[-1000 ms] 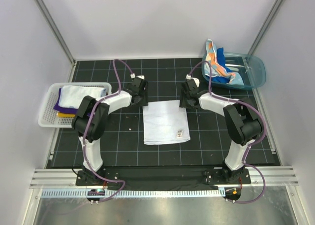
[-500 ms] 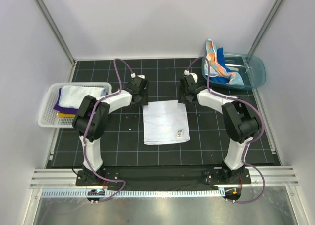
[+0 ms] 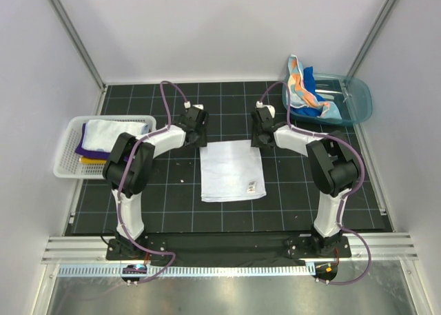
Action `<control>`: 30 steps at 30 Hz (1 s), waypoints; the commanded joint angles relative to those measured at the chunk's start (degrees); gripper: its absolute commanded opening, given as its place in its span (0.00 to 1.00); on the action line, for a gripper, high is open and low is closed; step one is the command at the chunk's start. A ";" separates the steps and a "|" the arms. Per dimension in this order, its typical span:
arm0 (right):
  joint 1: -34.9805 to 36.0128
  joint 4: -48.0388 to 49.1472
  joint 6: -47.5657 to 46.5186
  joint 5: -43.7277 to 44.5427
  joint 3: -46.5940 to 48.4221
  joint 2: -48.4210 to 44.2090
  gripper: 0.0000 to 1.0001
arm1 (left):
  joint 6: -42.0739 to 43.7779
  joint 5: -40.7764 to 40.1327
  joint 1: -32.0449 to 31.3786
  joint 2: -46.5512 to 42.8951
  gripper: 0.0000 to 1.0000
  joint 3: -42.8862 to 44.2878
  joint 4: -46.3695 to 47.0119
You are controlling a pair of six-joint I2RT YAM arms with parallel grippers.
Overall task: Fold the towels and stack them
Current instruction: Fold the towel
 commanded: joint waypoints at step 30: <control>-3.77 5.78 -1.32 -4.20 -4.79 0.22 0.40 | 0.99 3.55 0.39 7.35 0.31 5.80 0.39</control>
